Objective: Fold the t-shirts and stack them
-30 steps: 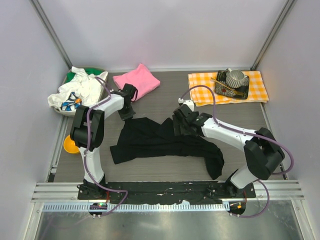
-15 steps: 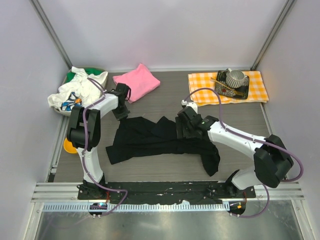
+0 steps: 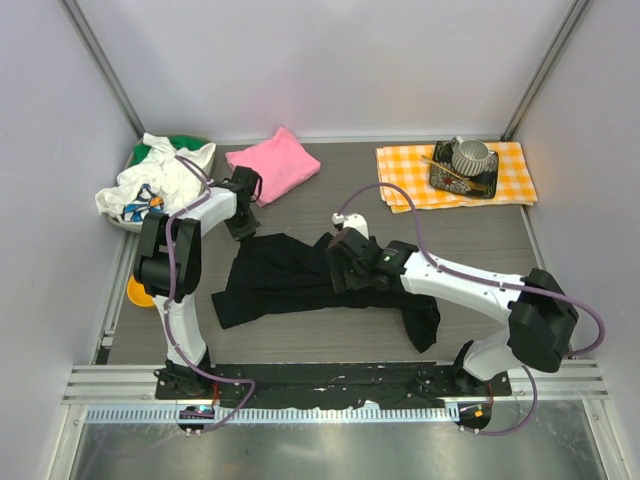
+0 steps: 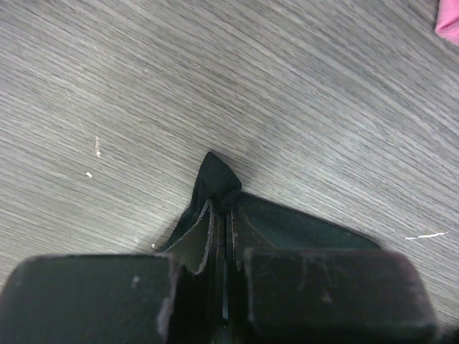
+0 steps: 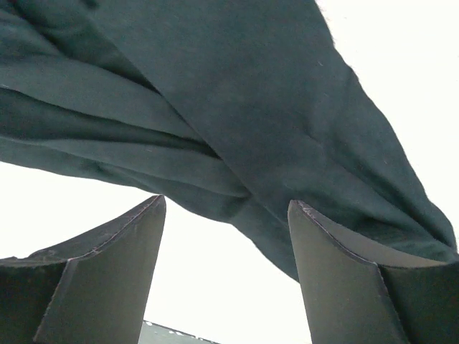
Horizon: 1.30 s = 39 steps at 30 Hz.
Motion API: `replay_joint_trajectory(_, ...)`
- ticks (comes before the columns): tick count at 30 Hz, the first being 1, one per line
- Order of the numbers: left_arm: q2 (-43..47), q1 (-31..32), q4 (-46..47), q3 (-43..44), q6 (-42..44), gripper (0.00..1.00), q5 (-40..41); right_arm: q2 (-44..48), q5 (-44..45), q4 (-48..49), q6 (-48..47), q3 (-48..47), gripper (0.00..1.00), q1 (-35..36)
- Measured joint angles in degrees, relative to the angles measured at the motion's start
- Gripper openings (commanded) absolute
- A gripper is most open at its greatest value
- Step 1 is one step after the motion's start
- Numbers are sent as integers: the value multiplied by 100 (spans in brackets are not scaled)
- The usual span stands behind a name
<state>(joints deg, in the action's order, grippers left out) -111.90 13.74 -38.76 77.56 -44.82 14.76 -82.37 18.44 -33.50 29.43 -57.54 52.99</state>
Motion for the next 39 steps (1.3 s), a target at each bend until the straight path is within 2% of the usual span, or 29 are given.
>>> replay_joint_trajectory(6,0,-2,2,0,-2,0,0,-664,103,166,-50,-643,74,208)
replay_joint_trajectory(13,2,-4,4,-2,-2,0,0,-2173,310,769,-254,-1300,72,192)
replay_joint_trajectory(17,17,-4,28,-26,-2,0,0,-2669,341,1032,-345,-1582,71,160)
replay_joint_trajectory(26,55,-28,94,-87,0,0,-39,-2999,317,1353,-433,-2179,71,149)
replay_joint_trajectory(34,68,-59,109,-103,0,0,-101,-3222,195,1419,-433,-2232,70,140)
replay_joint_trajectory(37,70,-66,118,-109,0,0,-111,-3254,197,1416,-446,-2225,54,138)
replay_joint_trajectory(38,76,-66,125,-116,0,0,-114,-3254,201,1416,-459,-2221,42,138)
replay_joint_trajectory(39,79,-66,129,-122,0,0,-114,-3254,208,1419,-466,-2221,36,138)
